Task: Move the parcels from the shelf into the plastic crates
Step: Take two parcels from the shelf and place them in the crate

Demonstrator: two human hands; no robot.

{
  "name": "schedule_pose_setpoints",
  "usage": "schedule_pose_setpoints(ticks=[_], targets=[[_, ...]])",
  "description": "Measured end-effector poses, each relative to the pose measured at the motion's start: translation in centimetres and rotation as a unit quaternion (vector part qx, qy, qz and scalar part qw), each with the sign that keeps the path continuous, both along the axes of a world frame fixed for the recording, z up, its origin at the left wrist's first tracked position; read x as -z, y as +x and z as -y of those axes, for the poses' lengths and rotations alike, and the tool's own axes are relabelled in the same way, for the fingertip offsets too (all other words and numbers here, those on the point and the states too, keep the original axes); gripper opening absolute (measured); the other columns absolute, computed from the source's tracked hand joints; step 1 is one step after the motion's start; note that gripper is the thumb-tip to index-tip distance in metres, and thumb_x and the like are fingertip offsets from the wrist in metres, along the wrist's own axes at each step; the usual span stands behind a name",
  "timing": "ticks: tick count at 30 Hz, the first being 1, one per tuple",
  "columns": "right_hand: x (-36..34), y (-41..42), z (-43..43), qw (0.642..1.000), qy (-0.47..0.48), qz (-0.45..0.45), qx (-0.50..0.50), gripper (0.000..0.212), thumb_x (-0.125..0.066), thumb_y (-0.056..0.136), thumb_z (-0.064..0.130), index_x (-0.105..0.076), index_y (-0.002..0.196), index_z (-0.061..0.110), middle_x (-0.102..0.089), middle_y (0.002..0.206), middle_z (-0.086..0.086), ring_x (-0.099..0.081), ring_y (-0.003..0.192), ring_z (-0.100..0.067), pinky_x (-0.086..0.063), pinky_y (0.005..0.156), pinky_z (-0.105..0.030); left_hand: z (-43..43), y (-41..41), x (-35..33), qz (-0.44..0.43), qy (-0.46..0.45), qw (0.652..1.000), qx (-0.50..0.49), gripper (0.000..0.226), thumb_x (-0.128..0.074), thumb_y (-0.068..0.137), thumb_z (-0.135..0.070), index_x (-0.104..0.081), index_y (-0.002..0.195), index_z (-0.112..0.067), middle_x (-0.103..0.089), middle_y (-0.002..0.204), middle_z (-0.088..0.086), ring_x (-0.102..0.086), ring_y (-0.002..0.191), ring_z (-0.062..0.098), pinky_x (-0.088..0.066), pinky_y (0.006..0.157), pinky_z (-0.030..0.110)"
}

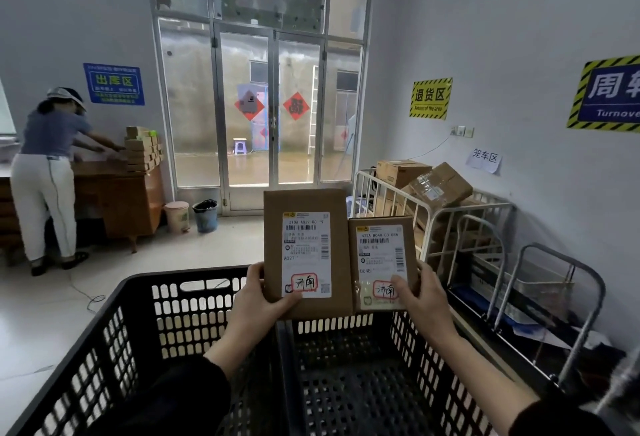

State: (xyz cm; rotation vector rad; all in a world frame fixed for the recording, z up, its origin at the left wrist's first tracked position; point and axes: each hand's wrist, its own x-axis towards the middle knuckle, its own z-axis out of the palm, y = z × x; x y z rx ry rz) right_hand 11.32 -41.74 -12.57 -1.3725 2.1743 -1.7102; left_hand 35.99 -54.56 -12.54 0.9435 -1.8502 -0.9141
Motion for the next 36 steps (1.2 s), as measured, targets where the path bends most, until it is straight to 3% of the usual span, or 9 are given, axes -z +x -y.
schedule_pose_setpoints(ticks=[6,9,12,17,22,27,30,33,36], targets=[[1.9,-6.6,3.8,0.997,0.039,0.049,-0.045,0.043,-0.061,0.087,0.034,-0.043,0.123,0.018,-0.061,0.107,-0.004,-0.064,0.091,-0.016,-0.053,0.07,-0.026,1.8,-6.1,2.0,-0.004,0.047,0.998,-0.03,0.071,-0.079,0.071,-0.033,-0.038,0.127,-0.022,-0.057,0.092,-0.015,-0.056,0.083,0.0,-0.048,0.071,0.018],[4.0,-9.2,5.8,0.992,0.053,0.097,-0.054,0.039,-0.06,0.088,0.029,-0.045,0.121,0.015,-0.064,0.108,-0.007,-0.063,0.085,-0.009,-0.049,0.061,-0.017,2.3,-9.0,3.5,0.0,0.065,0.996,-0.062,0.07,-0.077,0.074,-0.032,-0.037,0.131,-0.02,-0.057,0.098,-0.01,-0.055,0.086,0.006,-0.045,0.072,0.014],[6.7,-11.0,7.4,0.987,0.078,0.129,-0.055,0.037,-0.059,0.089,0.03,-0.044,0.12,0.016,-0.061,0.106,-0.003,-0.058,0.083,-0.003,-0.042,0.057,-0.013,2.9,-11.2,5.4,-0.003,0.088,0.991,-0.103,0.064,-0.076,0.075,-0.031,-0.041,0.127,-0.018,-0.062,0.105,-0.002,-0.056,0.089,0.01,-0.048,0.079,0.022],[11.5,-12.0,9.3,0.975,0.116,0.185,-0.032,0.048,-0.057,0.091,0.026,-0.039,0.131,0.007,-0.057,0.117,-0.012,-0.059,0.097,-0.022,-0.045,0.066,-0.024,2.8,-14.0,9.2,0.02,0.149,0.978,-0.147,0.064,-0.071,0.08,-0.027,-0.036,0.132,-0.012,-0.06,0.117,0.006,-0.054,0.094,0.014,-0.043,0.08,0.023],[14.3,-11.3,9.9,0.961,0.111,0.252,-0.001,0.043,-0.059,0.088,0.019,-0.042,0.125,0.005,-0.059,0.111,-0.014,-0.059,0.084,-0.019,-0.042,0.055,-0.02,1.5,-15.4,11.6,0.012,0.186,0.964,-0.189,0.067,-0.072,0.079,-0.02,-0.031,0.131,-0.01,-0.055,0.117,0.007,-0.054,0.098,0.017,-0.045,0.084,0.027],[17.7,-10.1,8.1,0.948,0.16,0.272,0.025,0.049,-0.059,0.089,0.024,-0.041,0.131,0.005,-0.056,0.12,-0.016,-0.057,0.091,-0.022,-0.042,0.058,-0.022,-0.7,-15.1,14.2,-0.005,0.257,0.943,-0.213,0.068,-0.073,0.078,-0.01,-0.031,0.132,-0.008,-0.058,0.111,0.008,-0.056,0.095,0.02,-0.044,0.083,0.029],[19.5,-9.6,7.1,0.938,0.191,0.287,0.031,0.055,-0.058,0.09,0.029,-0.037,0.135,0.007,-0.055,0.123,-0.017,-0.059,0.099,-0.027,-0.049,0.071,-0.03,-0.7,-15.0,15.3,0.008,0.288,0.933,-0.215,0.069,-0.074,0.076,-0.012,-0.034,0.131,-0.007,-0.06,0.116,0.012,-0.058,0.104,0.026,-0.044,0.087,0.032],[20.3,-9.8,7.3,0.932,0.221,0.287,0.022,0.05,-0.057,0.09,0.027,-0.038,0.133,0.01,-0.059,0.116,-0.013,-0.061,0.08,-0.017,-0.045,0.053,-0.022,-0.2,-14.8,16.5,0.009,0.318,0.922,-0.22,0.067,-0.076,0.075,-0.013,-0.036,0.13,-0.006,-0.06,0.118,0.014,-0.057,0.105,0.028,-0.044,0.087,0.033],[21.0,-9.9,7.9,0.932,0.243,0.27,0.0,0.05,-0.058,0.09,0.026,-0.037,0.134,0.012,-0.058,0.115,-0.011,-0.058,0.074,-0.011,-0.04,0.048,-0.016,0.6,-14.6,17.4,0.009,0.342,0.91,-0.232,0.068,-0.076,0.075,-0.013,-0.037,0.13,-0.004,-0.06,0.12,0.017,-0.057,0.108,0.031,-0.044,0.091,0.037]])
